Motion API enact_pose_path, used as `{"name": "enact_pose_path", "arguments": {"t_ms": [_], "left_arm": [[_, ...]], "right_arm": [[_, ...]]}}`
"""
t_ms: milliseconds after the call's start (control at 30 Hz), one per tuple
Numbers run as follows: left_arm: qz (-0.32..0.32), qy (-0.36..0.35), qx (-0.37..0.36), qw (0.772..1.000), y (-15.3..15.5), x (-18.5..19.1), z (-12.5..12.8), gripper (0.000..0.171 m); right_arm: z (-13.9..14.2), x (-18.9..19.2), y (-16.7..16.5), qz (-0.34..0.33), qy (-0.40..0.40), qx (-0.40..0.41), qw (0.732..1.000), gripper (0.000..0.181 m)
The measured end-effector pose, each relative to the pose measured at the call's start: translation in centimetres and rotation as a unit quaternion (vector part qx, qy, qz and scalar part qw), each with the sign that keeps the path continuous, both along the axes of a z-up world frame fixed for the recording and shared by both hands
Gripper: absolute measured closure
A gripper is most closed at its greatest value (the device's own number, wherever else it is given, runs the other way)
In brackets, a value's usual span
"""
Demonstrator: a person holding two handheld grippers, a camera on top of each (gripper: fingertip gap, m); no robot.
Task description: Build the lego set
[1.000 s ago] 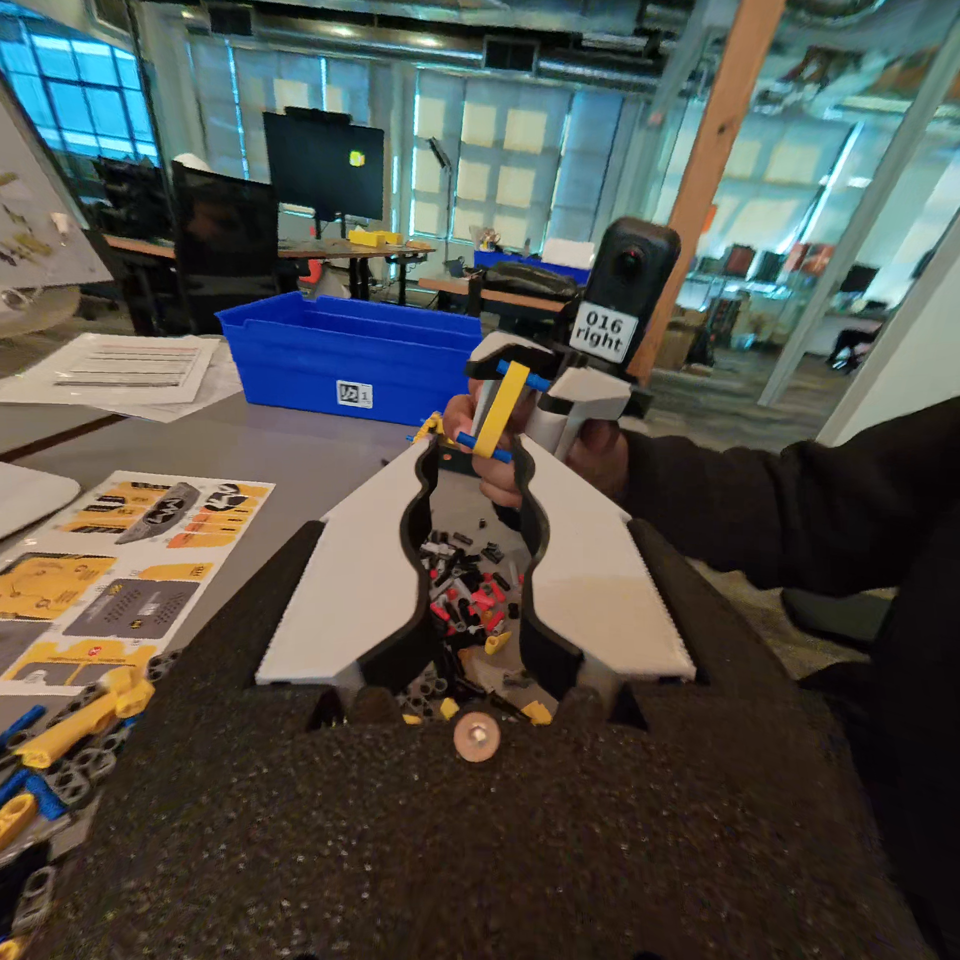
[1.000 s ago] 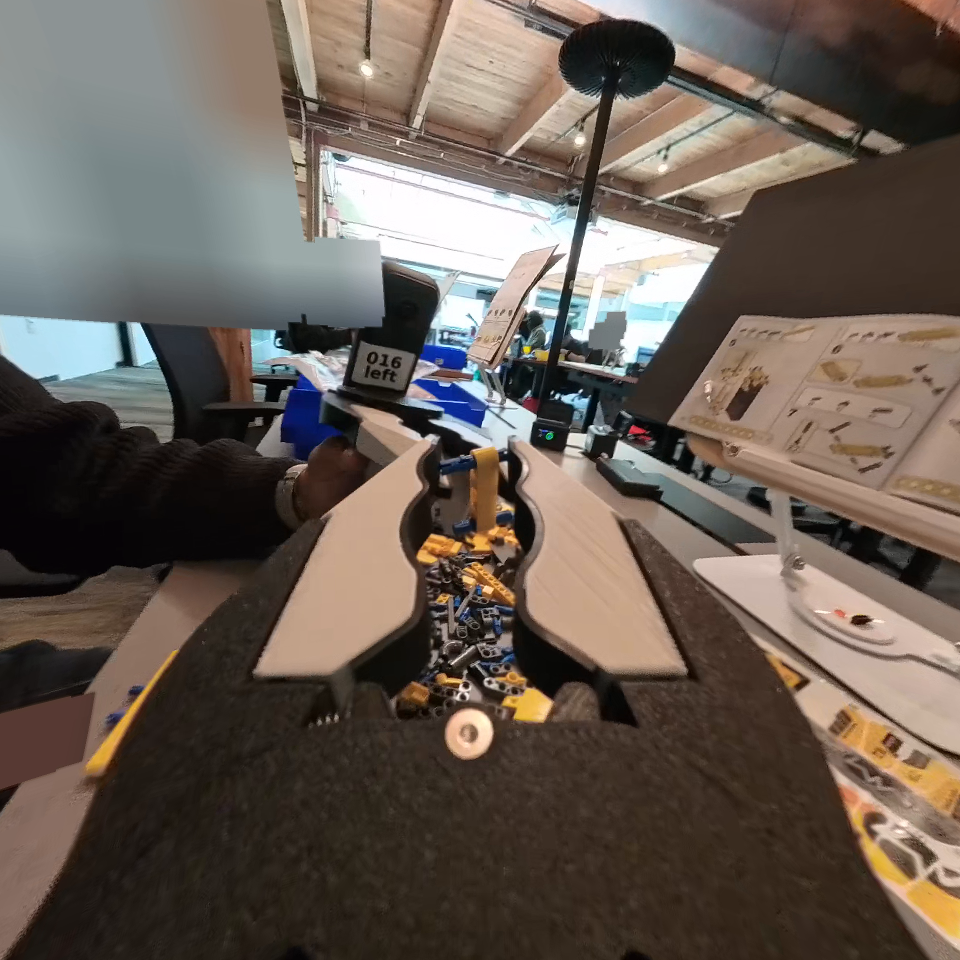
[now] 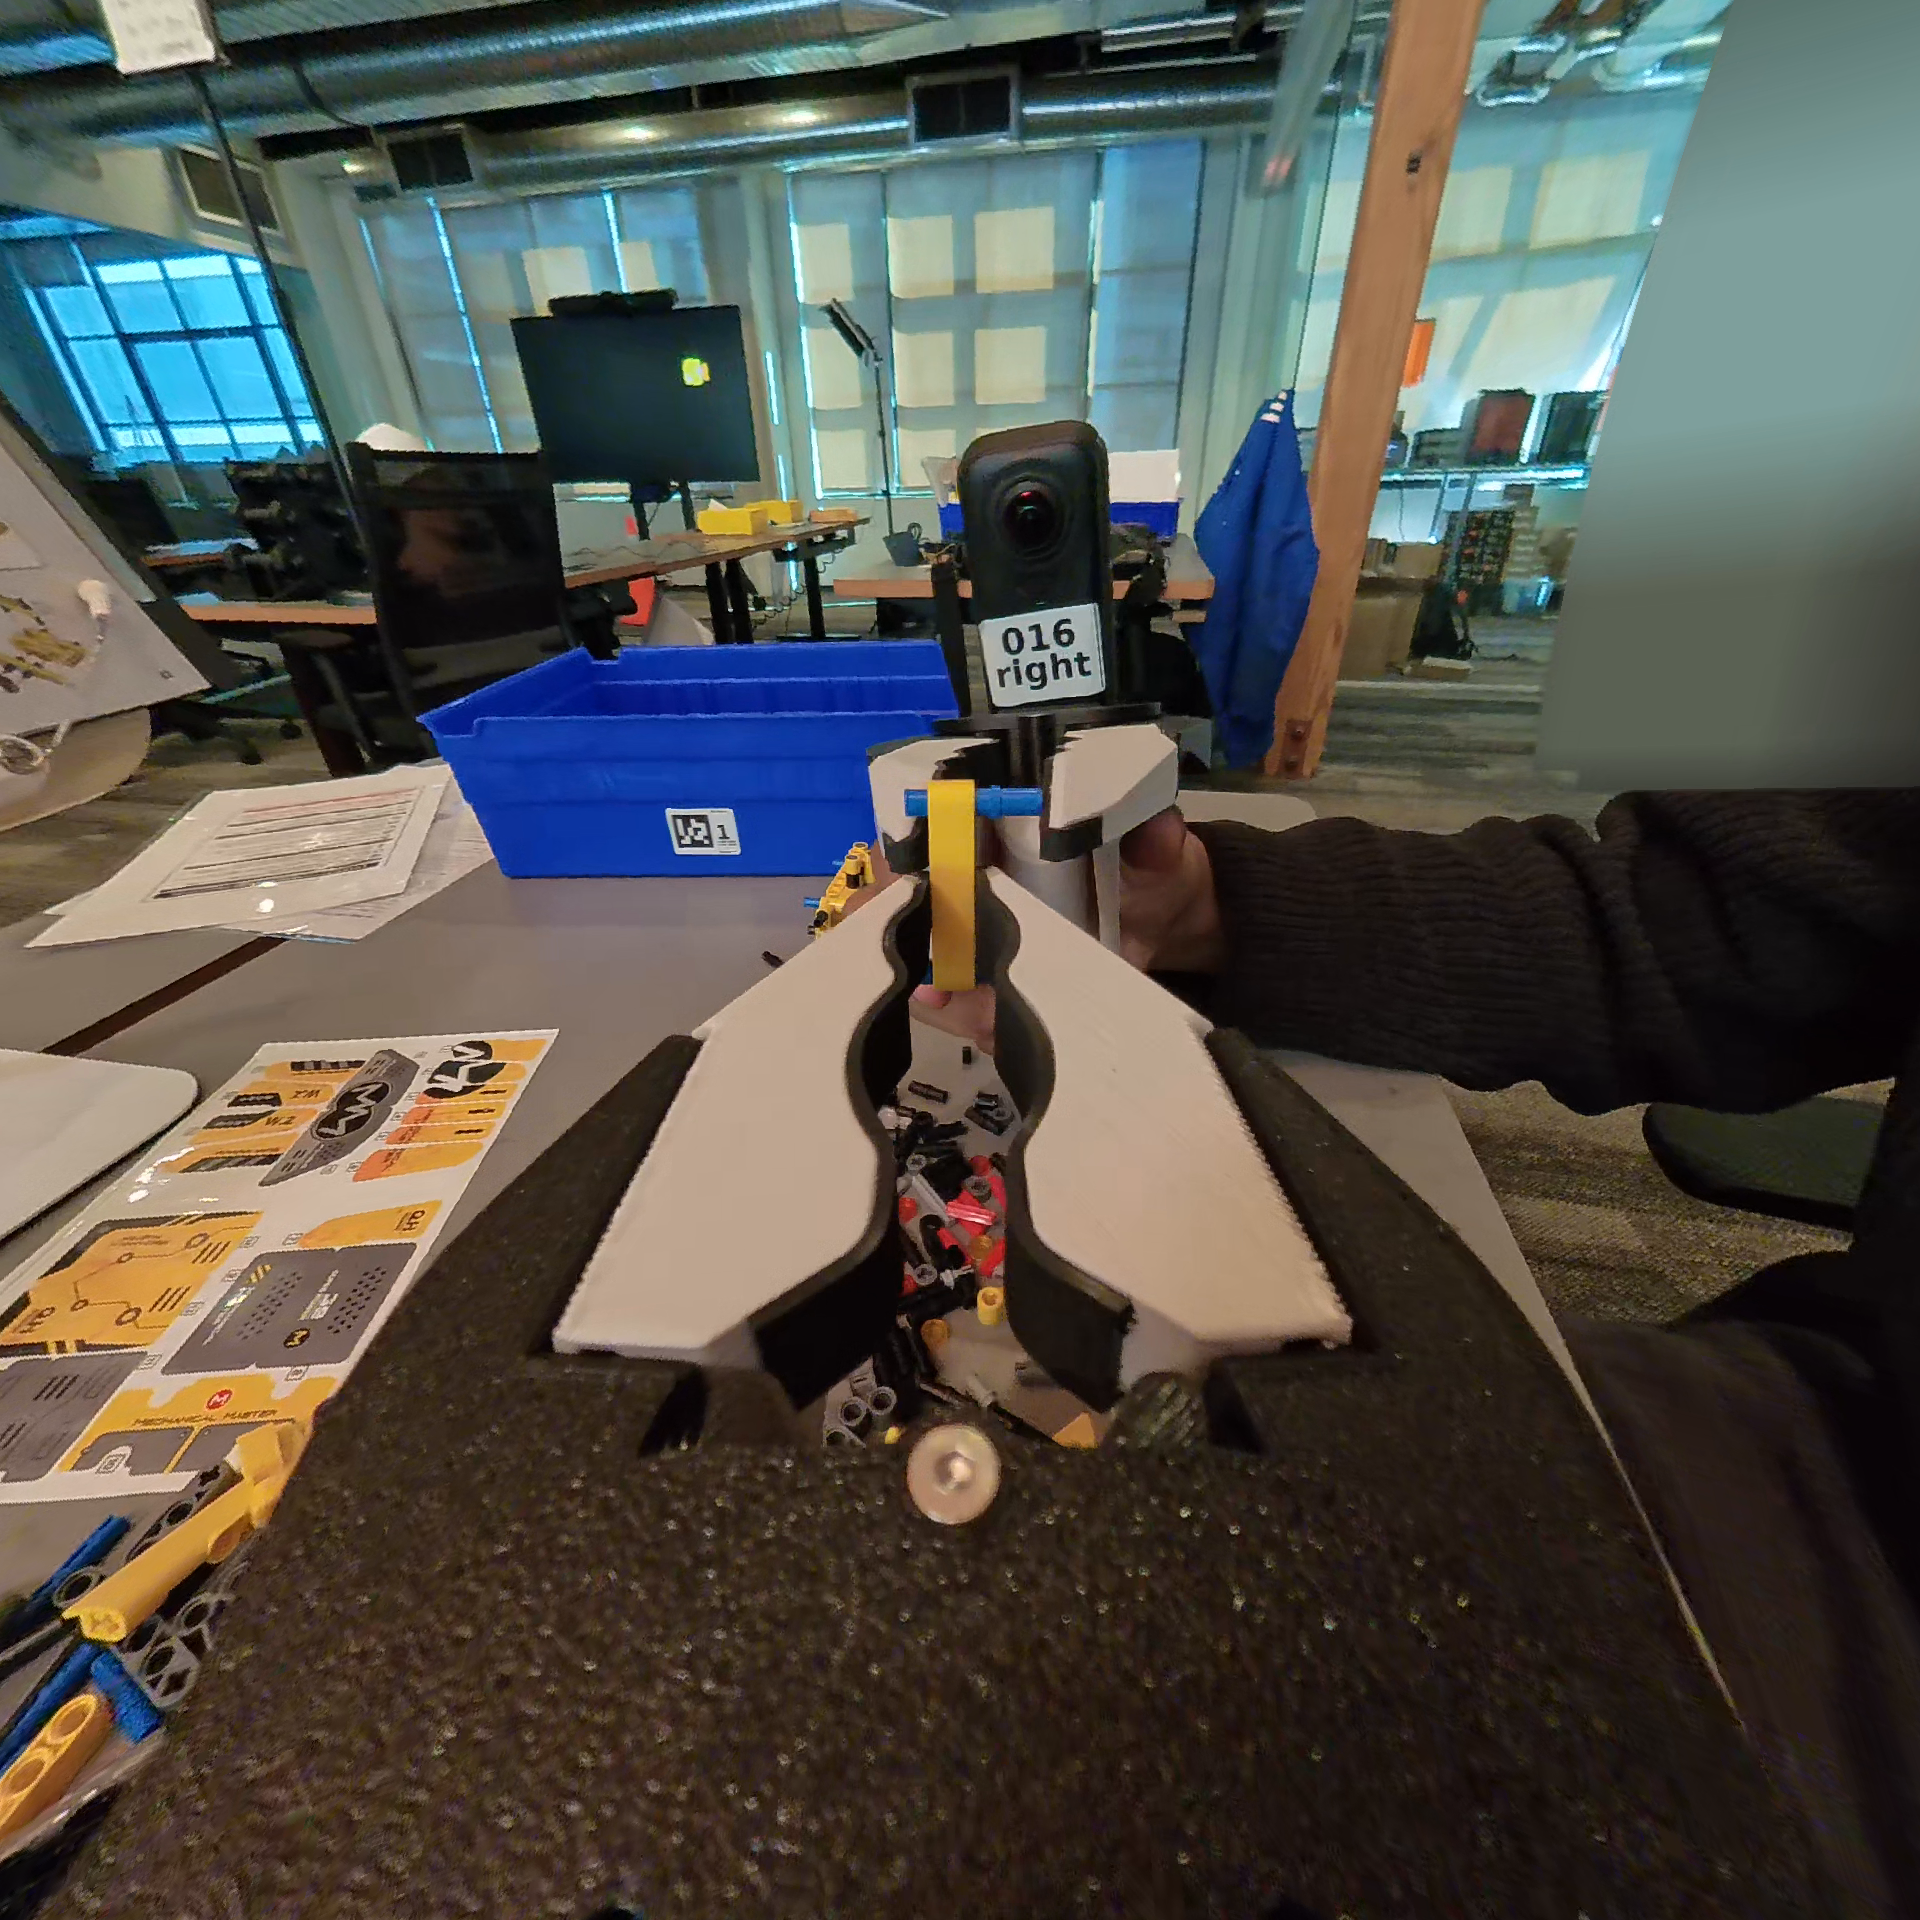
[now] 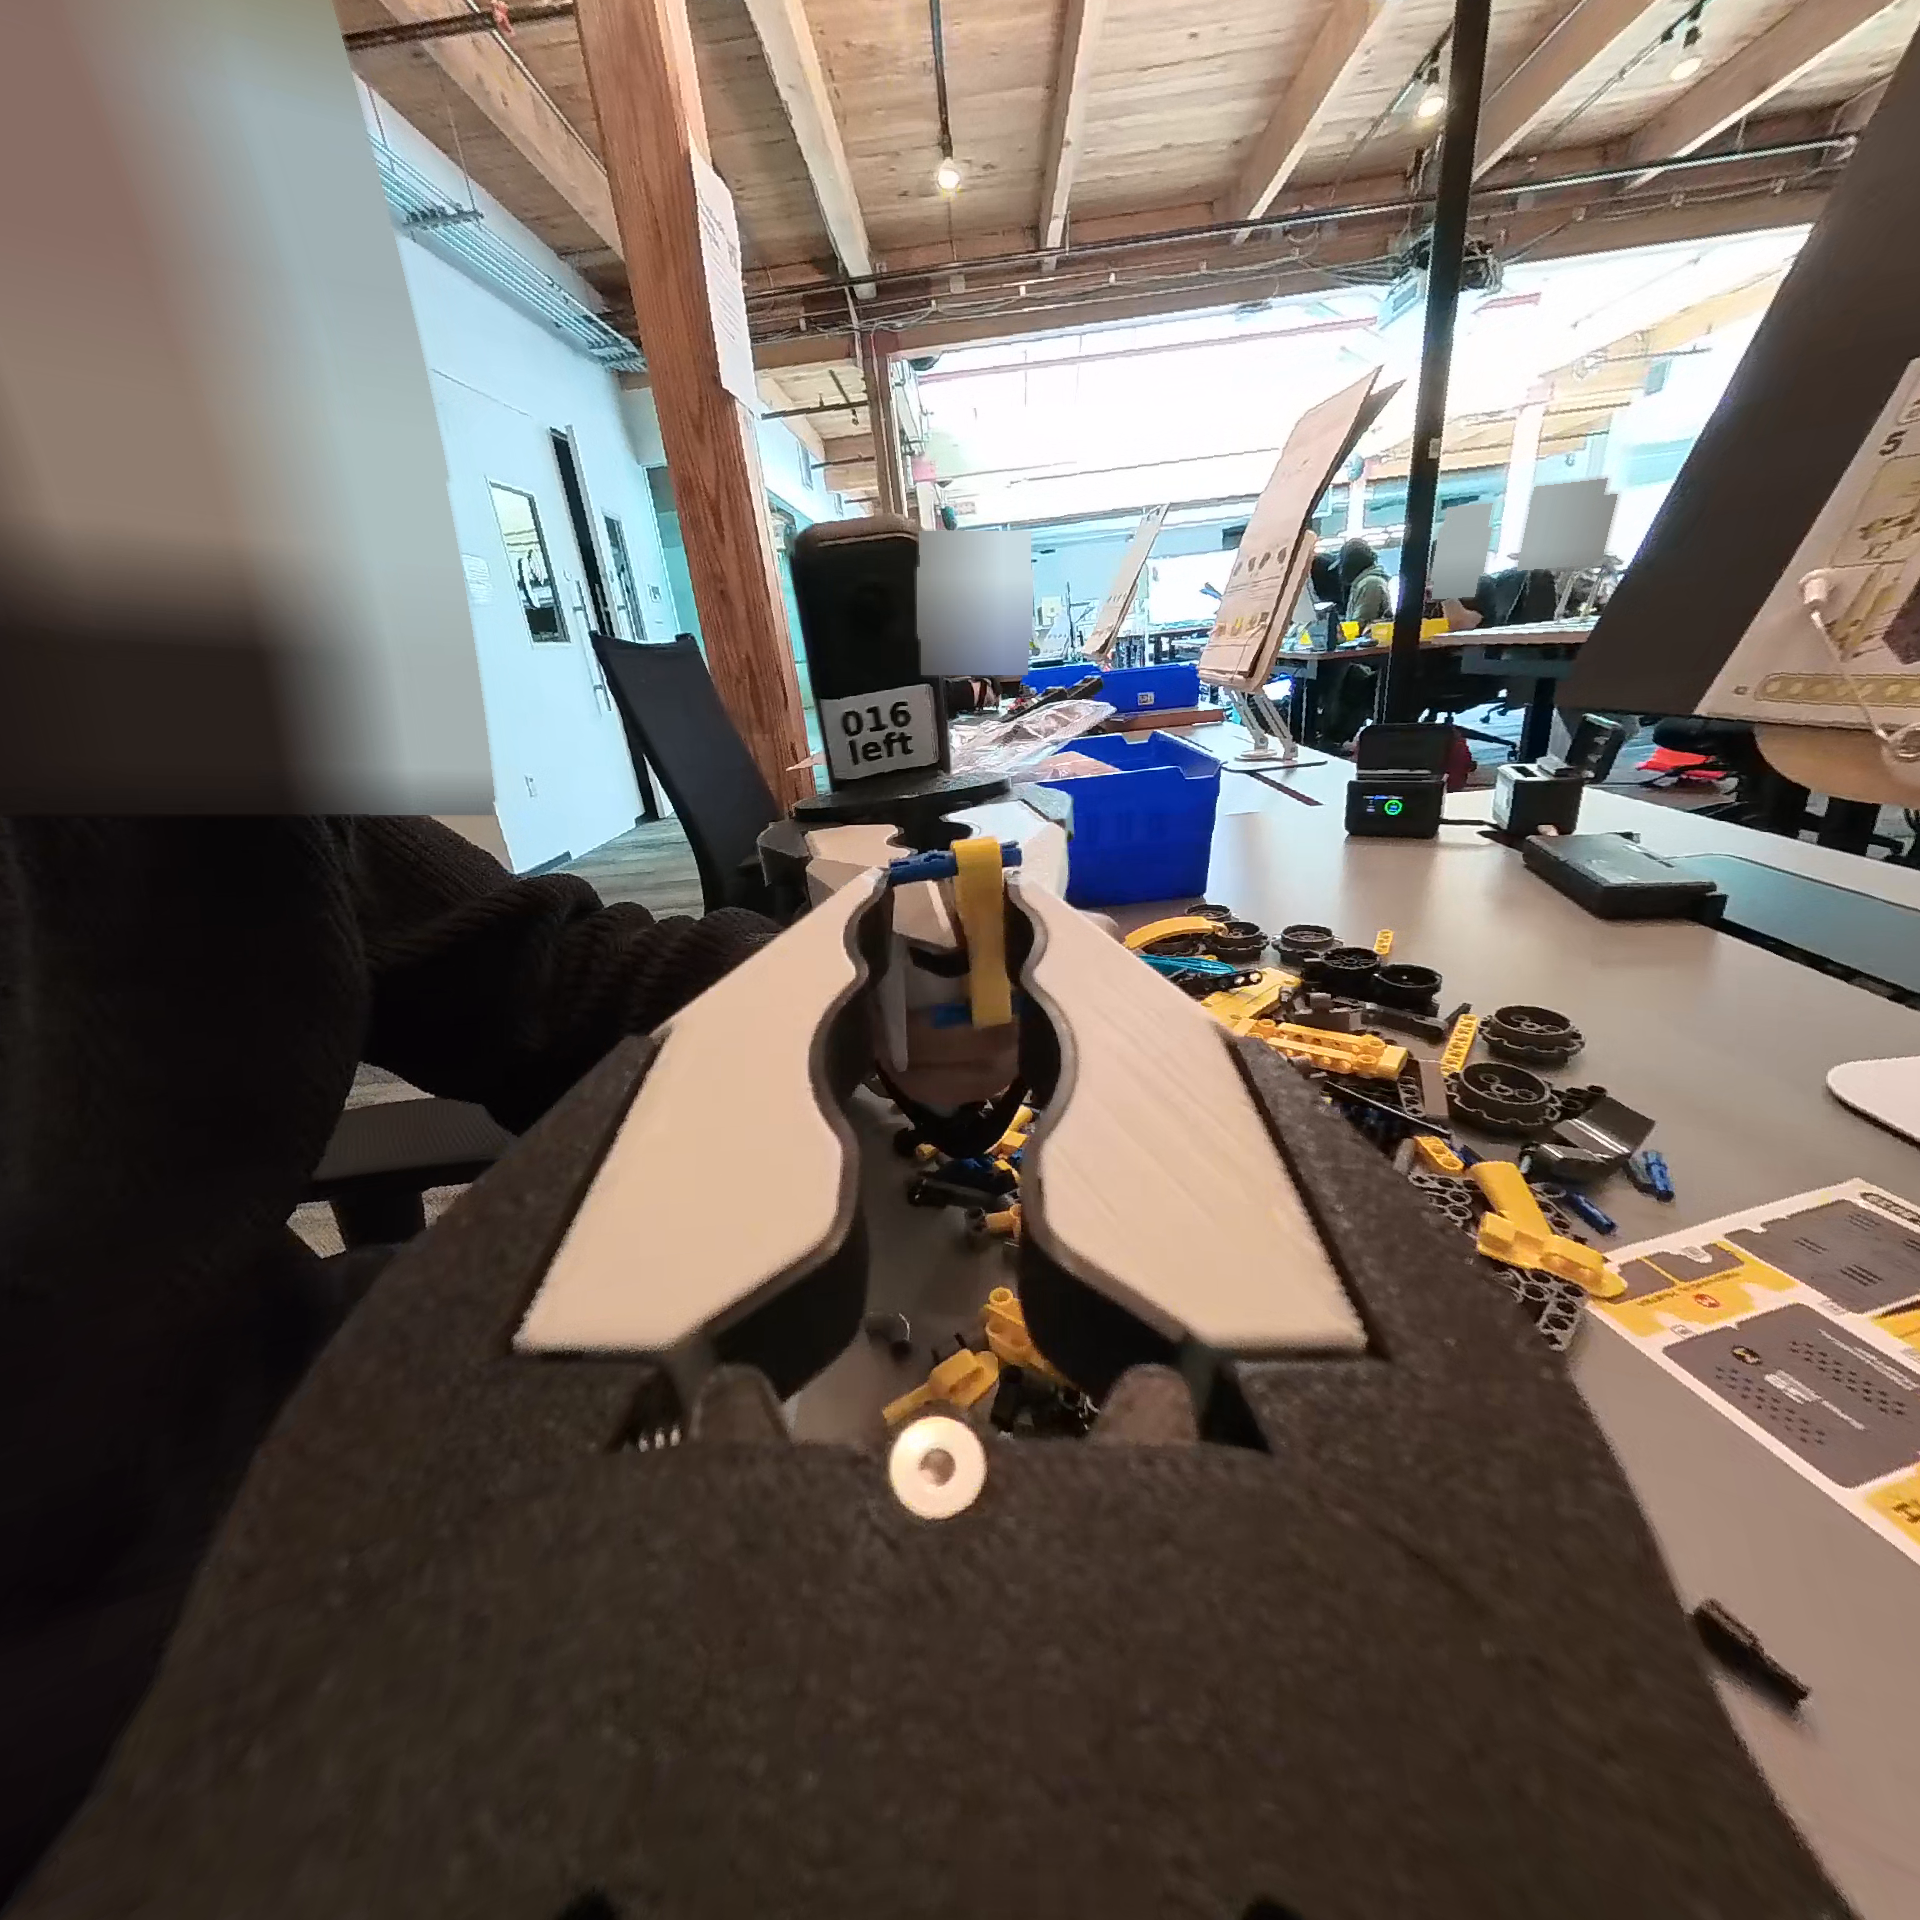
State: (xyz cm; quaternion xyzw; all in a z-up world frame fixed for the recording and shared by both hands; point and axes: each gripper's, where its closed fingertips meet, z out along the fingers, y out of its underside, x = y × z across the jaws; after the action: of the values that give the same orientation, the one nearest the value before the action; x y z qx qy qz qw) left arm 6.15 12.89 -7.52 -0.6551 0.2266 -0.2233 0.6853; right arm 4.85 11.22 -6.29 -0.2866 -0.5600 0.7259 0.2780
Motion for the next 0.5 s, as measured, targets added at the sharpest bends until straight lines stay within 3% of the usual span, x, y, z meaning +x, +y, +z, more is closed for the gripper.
{"name": "enact_pose_path", "arguments": {"t_ms": [433, 500], "left_arm": [[-0.019, 0.009, 0.012, 1.000, -0.67, 0.36, 0.48, 0.165], [-0.020, 0.008, 0.007, 1.000, -0.56, 0.29, 0.28, 0.165]], "right_arm": [[0.49, 0.27, -0.77, -0.011, 0.029, 0.033, 0.999, 0.162], [0.31, 0.45, -0.94, -0.004, 0.023, 0.026, 0.999, 0.151]]}}
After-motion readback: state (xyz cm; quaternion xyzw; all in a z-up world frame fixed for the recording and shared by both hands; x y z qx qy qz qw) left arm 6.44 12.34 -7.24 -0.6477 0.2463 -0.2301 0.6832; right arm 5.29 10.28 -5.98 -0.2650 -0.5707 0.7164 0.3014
